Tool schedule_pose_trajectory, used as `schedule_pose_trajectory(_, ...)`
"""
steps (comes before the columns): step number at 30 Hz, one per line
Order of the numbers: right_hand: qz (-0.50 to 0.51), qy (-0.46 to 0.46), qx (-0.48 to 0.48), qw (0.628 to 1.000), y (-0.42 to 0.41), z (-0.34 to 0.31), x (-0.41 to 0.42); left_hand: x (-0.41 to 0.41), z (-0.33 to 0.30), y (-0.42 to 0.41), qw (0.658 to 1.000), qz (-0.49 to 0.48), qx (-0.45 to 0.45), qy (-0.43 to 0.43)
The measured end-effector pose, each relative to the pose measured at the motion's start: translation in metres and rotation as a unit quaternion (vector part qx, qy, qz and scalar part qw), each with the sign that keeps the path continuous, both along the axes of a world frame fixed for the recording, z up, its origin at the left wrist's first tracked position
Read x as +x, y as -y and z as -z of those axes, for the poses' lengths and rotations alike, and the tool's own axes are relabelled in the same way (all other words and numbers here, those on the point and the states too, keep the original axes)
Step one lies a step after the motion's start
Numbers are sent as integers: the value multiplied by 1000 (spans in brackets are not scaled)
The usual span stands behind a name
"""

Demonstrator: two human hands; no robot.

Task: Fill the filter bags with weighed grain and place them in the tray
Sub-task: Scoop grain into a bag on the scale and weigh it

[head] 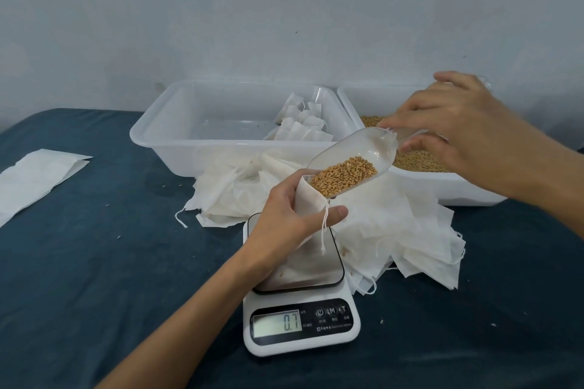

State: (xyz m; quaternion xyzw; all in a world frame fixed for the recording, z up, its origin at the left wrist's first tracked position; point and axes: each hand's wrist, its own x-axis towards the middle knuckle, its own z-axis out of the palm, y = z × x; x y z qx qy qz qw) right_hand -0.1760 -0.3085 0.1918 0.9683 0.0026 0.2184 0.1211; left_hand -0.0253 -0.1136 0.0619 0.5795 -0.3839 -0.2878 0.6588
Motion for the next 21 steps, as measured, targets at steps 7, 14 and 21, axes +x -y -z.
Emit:
schedule_pose_trajectory(7,-5,3,19,1000,2,3,-1,-1,-2,-1,1000,-3,3,1)
schedule_pose_trajectory(14,1,0,22,1000,1,3,-1,-1,-1,-1,1000,-16,9,2)
schedule_pose_trajectory(21,2,1,13,1000,1,3,-1,-1,-2,-1,999,-29,26,6)
